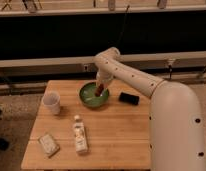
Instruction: Place the pepper in the ceramic bowl
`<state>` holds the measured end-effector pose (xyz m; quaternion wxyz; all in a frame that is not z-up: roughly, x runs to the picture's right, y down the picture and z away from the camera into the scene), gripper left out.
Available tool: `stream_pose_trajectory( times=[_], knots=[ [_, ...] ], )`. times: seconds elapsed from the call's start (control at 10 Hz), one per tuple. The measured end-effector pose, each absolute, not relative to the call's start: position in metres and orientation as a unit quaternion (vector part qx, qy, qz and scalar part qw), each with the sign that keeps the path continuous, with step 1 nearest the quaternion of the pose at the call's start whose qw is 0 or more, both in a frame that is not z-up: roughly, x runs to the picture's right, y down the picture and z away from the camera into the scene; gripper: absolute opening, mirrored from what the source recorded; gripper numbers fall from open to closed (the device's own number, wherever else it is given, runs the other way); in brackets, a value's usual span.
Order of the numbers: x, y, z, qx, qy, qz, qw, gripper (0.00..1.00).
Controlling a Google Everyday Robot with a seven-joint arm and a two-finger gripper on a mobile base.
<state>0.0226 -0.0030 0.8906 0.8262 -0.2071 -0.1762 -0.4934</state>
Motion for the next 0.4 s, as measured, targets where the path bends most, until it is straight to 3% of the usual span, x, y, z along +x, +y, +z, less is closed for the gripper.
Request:
stream_pose_trajectory(
  times=[0.2,0.4],
  knots=[
    [0.0229,-0.0036,0.8903,-0.206,-0.177,-0.495,0.825,0.39],
    [0.0233,-0.0045,0.8901,-0.205,-0.179,-0.496,0.825,0.54]
  ],
)
